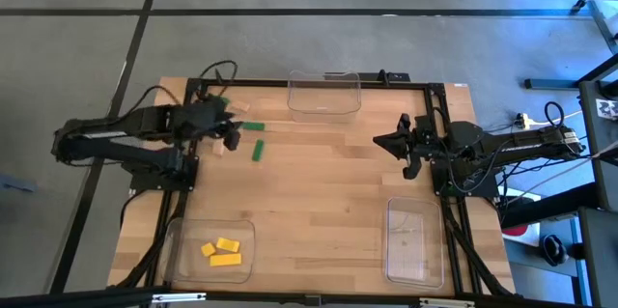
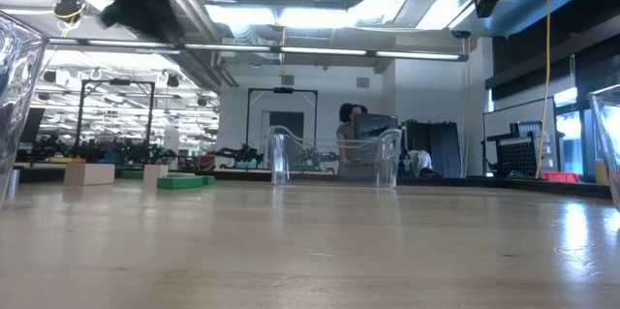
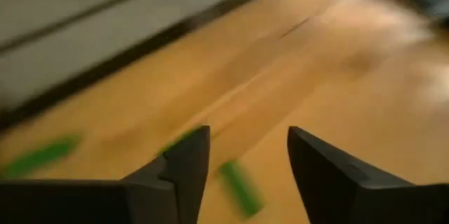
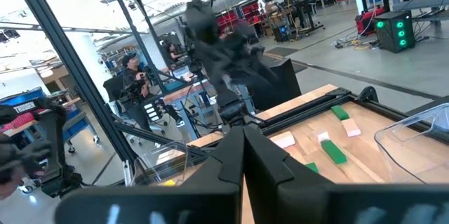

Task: Sort & place blocks by color
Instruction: Put the bottom light brown block into the bottom right transparent bin

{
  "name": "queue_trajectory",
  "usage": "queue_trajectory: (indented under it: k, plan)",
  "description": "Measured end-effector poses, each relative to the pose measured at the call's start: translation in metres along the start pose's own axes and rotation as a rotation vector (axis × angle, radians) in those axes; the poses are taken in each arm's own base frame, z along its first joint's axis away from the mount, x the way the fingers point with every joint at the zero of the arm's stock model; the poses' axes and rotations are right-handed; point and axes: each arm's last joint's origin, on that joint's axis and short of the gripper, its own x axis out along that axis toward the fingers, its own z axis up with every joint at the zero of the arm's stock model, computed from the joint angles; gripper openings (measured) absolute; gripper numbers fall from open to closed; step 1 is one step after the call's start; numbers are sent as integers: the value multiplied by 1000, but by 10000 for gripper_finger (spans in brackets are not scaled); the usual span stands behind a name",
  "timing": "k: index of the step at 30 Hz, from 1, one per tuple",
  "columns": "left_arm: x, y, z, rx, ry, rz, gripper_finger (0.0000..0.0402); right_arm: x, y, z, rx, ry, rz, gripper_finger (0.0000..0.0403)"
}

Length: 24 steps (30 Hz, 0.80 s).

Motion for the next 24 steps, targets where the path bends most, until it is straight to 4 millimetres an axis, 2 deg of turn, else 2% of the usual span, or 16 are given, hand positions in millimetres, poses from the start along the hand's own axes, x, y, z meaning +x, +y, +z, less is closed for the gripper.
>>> queue_trajectory:
  k: [5,9,15,19,24]
  plan:
    - [23,29,-29,-185,294,270,224,0,0,0,-1,0,-2,10]
    - [43,44,-54,-339,406,438,235,0,0,0,-4,0,-3,10]
    - [68,55,-88,-534,440,509,233,0,0,0,-2,0,-3,10]
    - [82,56,-103,-593,413,447,235,0,0,0,-2,0,-2,10]
    - [85,60,-113,-616,396,471,233,0,0,0,3,0,-2,10]
